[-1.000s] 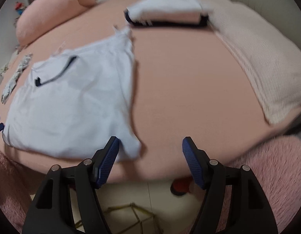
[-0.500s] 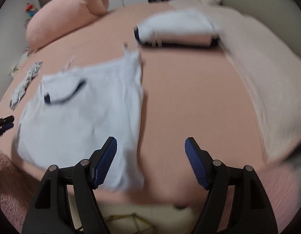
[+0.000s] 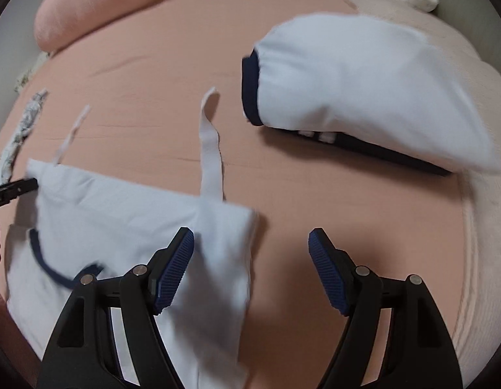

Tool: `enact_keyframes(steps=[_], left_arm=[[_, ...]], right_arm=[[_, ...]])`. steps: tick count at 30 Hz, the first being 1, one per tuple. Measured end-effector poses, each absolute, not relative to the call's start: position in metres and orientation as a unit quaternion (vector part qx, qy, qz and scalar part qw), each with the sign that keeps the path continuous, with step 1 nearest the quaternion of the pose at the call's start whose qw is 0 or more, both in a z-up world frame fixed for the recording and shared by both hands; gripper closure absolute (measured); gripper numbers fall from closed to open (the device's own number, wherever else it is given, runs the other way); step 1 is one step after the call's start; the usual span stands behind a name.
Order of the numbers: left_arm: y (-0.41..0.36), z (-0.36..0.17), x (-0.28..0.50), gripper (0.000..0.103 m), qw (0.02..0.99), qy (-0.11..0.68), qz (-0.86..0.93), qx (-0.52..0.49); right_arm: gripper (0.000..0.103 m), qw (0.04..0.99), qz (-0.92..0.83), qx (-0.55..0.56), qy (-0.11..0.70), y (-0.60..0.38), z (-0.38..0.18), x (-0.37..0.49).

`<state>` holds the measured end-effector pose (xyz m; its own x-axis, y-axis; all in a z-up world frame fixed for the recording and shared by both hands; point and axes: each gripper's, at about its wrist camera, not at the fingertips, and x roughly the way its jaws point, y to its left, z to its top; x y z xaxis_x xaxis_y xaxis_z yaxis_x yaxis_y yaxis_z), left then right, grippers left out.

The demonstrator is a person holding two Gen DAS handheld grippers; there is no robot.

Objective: Fold clothes

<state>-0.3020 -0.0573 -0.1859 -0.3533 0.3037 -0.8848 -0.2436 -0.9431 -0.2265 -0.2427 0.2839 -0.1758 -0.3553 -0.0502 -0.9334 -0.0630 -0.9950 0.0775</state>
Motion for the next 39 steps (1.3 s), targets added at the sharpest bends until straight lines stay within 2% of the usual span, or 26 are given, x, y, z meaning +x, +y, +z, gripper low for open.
enact_keyframes(steps=[1, 2, 3, 4, 7, 13, 16, 26, 29, 31, 32, 35, 38, 39], left_arm=[[-0.053, -0.184, -0.303, 0.068, 0.173, -0.022, 0.825, -0.538], [-0.050, -0.183, -0.303, 0.074, 0.172, -0.015, 0.825, -0.537], [-0.050, -0.180, -0.303, 0.090, 0.171, -0.009, 0.827, -0.535], [-0.049, -0.177, -0.303, 0.095, 0.170, -0.003, 0.829, -0.532], [-0.058, -0.150, -0.287, 0.095, 0.174, -0.012, 0.844, -0.507], [-0.070, -0.085, -0.213, 0.095, 0.197, 0.010, 0.876, -0.441], [-0.075, -0.074, -0.167, 0.095, 0.205, 0.018, 0.881, -0.426], [-0.085, -0.130, -0.070, 0.093, 0.178, 0.086, 0.843, -0.500], [-0.089, -0.133, -0.061, 0.087, 0.159, 0.099, 0.837, -0.514], [-0.093, -0.133, -0.058, 0.066, 0.143, 0.107, 0.833, -0.523], [-0.098, -0.127, -0.056, 0.064, 0.139, 0.096, 0.841, -0.514], [-0.111, -0.112, -0.051, 0.060, 0.153, 0.045, 0.856, -0.492], [-0.120, -0.102, -0.054, 0.053, 0.172, -0.008, 0.860, -0.481], [-0.121, -0.104, -0.056, 0.053, 0.177, -0.025, 0.856, -0.485]], right_arm=[[0.044, -0.008, 0.820, -0.569, 0.060, 0.281, -0.180, -0.246], [0.051, -0.021, 0.822, -0.566, 0.066, 0.278, -0.181, -0.249], [0.069, -0.035, 0.823, -0.563, 0.070, 0.274, -0.181, -0.250], [0.087, -0.048, 0.823, -0.561, 0.071, 0.269, -0.177, -0.250], [0.095, -0.090, 0.827, -0.550, 0.072, 0.256, -0.165, -0.246], [0.096, -0.155, 0.858, -0.488, 0.033, 0.232, -0.106, -0.162], [0.096, -0.162, 0.858, -0.486, 0.031, 0.228, -0.104, -0.117], [0.096, -0.129, 0.822, -0.554, 0.012, 0.228, -0.149, -0.025], [0.096, -0.109, 0.820, -0.561, 0.013, 0.234, -0.151, -0.017], [0.096, -0.104, 0.815, -0.570, 0.017, 0.238, -0.149, -0.012], [0.096, -0.102, 0.812, -0.574, 0.020, 0.240, -0.148, -0.009], [0.086, -0.097, 0.820, -0.564, 0.018, 0.243, -0.130, -0.002], [0.066, -0.097, 0.842, -0.530, 0.017, 0.241, -0.108, 0.003], [0.056, -0.101, 0.847, -0.522, 0.016, 0.237, -0.104, -0.001]])
